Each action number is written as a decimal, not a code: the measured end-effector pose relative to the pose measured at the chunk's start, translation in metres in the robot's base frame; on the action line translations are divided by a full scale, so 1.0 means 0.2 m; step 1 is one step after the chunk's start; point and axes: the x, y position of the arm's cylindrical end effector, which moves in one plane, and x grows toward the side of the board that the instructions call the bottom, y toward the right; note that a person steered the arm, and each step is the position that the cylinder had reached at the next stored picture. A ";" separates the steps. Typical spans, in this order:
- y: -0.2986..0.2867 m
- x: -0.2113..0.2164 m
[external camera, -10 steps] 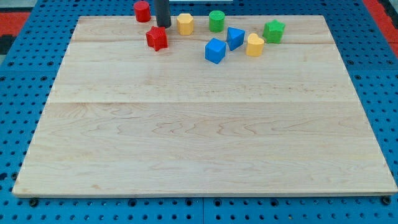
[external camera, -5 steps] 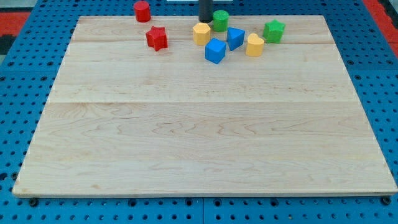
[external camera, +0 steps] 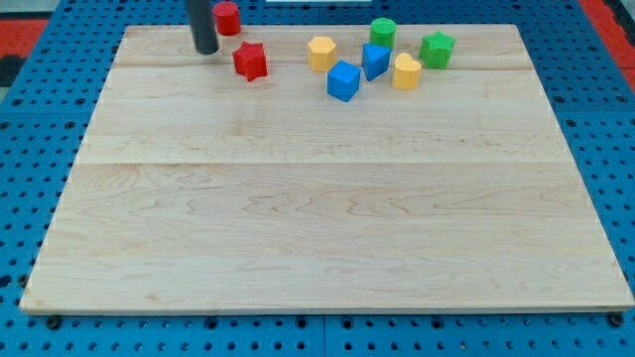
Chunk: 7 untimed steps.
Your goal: Move the red star into the yellow hexazon
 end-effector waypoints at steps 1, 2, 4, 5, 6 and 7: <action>0.08 0.10; 0.27 0.10; 0.32 -0.02; 0.58 0.01; 0.64 0.07; 0.61 0.07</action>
